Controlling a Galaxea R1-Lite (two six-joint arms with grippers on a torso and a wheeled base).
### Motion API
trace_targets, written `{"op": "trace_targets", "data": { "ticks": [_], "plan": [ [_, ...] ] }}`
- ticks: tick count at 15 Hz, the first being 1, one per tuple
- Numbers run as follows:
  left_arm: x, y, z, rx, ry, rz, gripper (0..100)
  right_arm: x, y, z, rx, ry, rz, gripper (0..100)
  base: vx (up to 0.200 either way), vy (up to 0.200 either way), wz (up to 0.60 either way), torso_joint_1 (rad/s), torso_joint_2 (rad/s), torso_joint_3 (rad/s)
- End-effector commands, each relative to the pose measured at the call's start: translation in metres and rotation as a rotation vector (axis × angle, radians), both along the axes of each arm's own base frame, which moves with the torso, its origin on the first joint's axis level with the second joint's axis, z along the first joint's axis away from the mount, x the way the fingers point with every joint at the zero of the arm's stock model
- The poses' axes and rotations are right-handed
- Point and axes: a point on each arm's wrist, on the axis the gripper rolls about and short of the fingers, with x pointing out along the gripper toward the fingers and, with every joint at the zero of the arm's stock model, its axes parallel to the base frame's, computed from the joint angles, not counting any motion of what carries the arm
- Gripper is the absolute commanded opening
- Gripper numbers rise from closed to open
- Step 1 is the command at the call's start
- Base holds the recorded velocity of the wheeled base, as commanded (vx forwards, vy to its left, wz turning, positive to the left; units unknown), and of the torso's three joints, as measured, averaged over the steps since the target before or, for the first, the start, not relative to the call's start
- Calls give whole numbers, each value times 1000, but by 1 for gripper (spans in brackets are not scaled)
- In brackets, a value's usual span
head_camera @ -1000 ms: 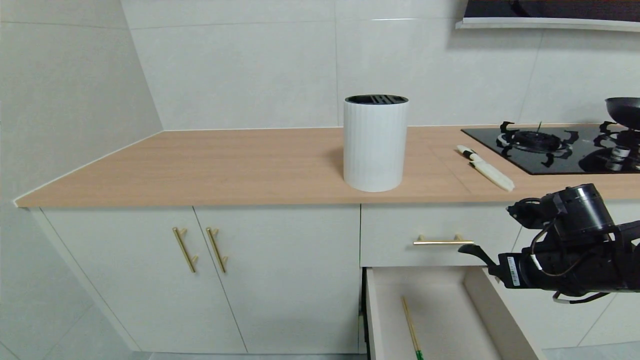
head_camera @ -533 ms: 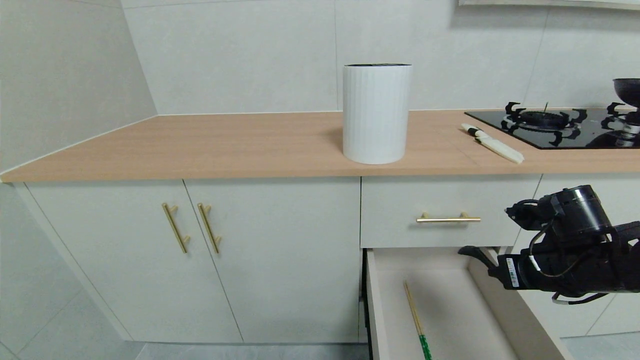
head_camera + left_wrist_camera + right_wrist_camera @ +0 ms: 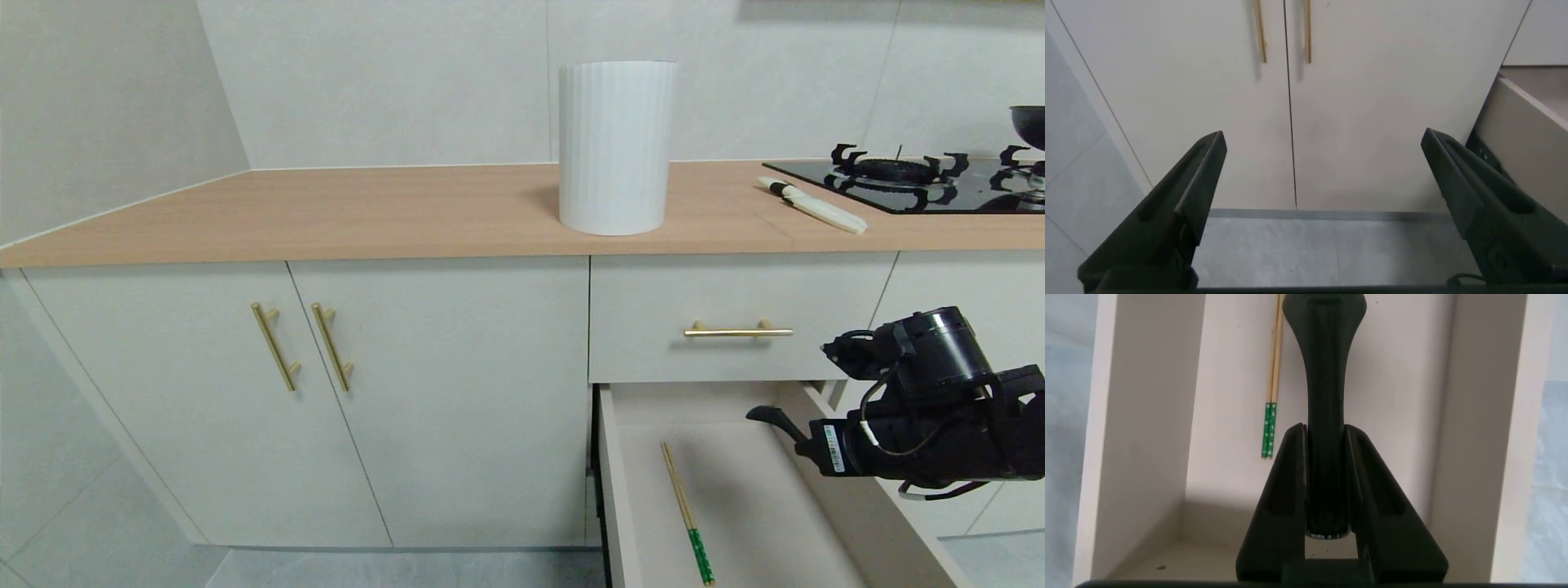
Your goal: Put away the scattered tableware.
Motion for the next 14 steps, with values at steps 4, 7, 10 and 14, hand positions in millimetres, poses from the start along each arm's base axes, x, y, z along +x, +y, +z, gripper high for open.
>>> {"op": "trace_targets", "data": {
  "ticks": [4,7,10,14],
  "plan": [
    [0,0,0,0,-1,0,100,4,2,-7,-6,20,3,0,0,0,0,0,0,0],
    [0,0,0,0,-1,0,100,11,8,-18,-16,34,17,0,0,0,0,0,0,0],
    [0,0,0,0,-1,1,100,35,18,-65,-26,94,22,0,0,0,0,0,0,0],
    [0,0,0,0,-1,0,100,48,24,-124,-39,131,11,0,0,0,0,0,0,0]
  ]
}}
